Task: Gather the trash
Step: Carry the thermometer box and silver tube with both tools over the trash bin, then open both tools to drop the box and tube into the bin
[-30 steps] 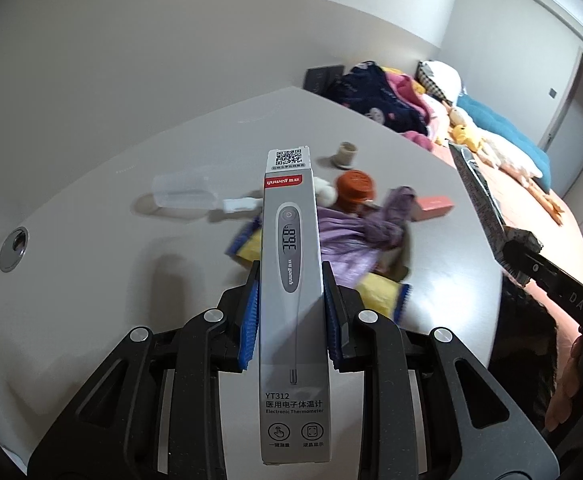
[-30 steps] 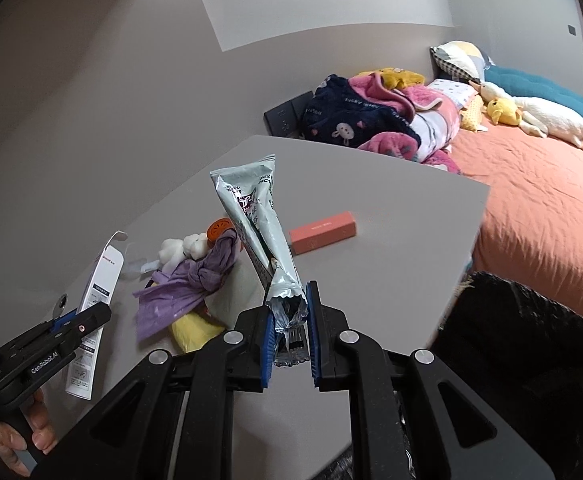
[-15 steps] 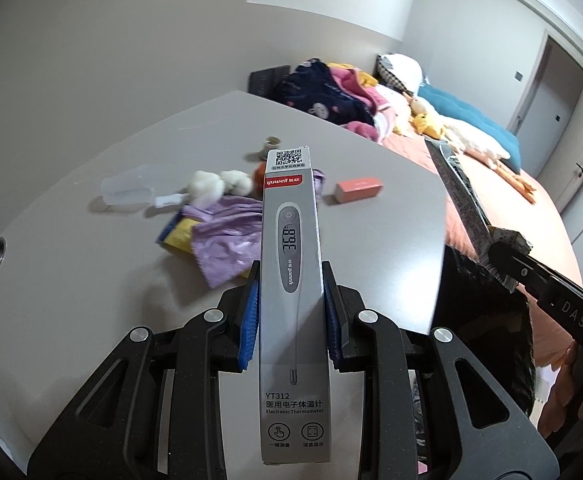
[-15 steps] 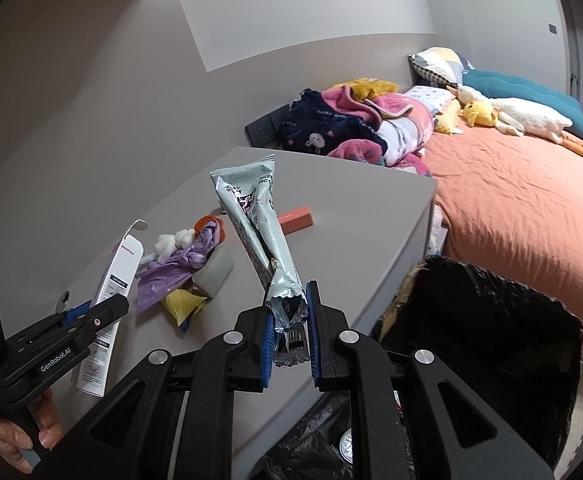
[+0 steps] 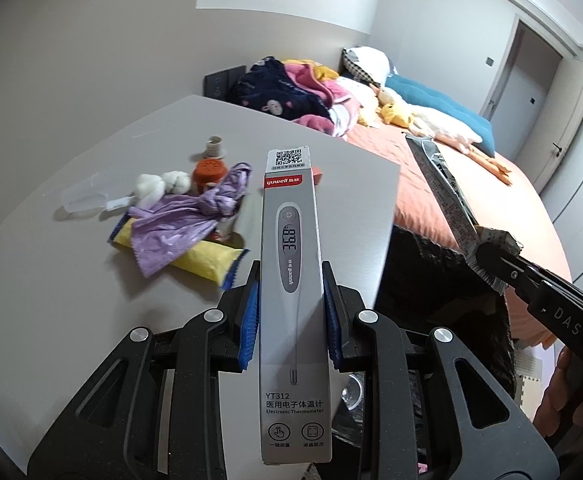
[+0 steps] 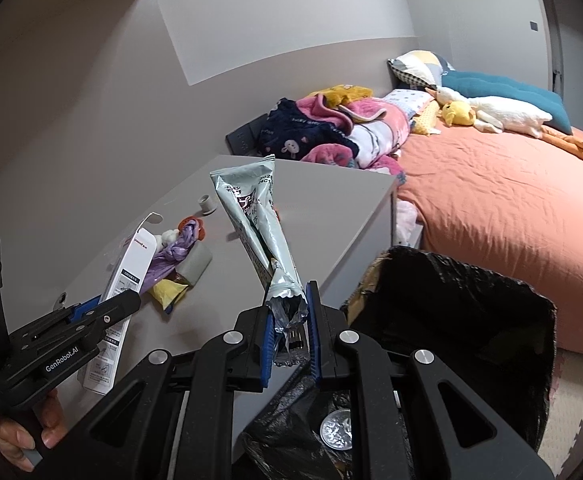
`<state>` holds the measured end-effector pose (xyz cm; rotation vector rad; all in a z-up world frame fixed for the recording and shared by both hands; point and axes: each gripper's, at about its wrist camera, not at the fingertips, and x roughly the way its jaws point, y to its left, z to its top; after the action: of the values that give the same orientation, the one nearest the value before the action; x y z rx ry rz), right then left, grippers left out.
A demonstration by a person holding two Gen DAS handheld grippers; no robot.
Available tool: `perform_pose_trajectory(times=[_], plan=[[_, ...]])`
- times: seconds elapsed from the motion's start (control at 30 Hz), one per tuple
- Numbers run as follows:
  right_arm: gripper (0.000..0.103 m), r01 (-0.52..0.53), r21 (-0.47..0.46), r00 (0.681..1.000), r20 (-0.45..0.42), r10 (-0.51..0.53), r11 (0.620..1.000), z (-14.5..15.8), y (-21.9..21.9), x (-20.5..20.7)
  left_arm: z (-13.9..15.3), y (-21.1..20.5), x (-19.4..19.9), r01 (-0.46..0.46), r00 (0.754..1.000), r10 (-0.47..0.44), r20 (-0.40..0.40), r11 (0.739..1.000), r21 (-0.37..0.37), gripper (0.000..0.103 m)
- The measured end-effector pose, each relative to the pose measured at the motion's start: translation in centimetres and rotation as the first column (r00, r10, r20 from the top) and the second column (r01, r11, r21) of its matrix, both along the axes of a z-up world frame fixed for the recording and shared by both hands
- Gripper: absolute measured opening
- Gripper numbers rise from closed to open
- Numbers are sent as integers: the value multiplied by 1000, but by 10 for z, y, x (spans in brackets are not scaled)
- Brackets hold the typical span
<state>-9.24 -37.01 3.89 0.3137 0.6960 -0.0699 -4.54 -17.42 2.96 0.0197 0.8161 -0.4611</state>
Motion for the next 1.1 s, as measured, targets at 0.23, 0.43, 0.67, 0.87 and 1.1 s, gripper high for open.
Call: perform_pose_trajectory(times=[0.23,0.43,0.67,0.87,1.1], plan=[[16,35,4,999,1,-35,999,0,-17,-15,2,-20,-6,46,999,-46,-2,999,0,27],[15,75,9,997,2,-75,997,-1,-35,-30,4,-43,-12,97,995,-97,-1,995,0,27],[16,133,11,991,-10,-133,991,-4,-60,-47,1,-72,-16,155,988,-155,-10,988,2,27],[16,180,13,983,-23,-180,984,-10,-81,-59,-4,-101,-20,216,976,-216,-24,976,14,27],[69,269,12,963,-25,-269,963,-11,-106,-76,-14,-131,-28,290,957,-288,-40,955,59,92]])
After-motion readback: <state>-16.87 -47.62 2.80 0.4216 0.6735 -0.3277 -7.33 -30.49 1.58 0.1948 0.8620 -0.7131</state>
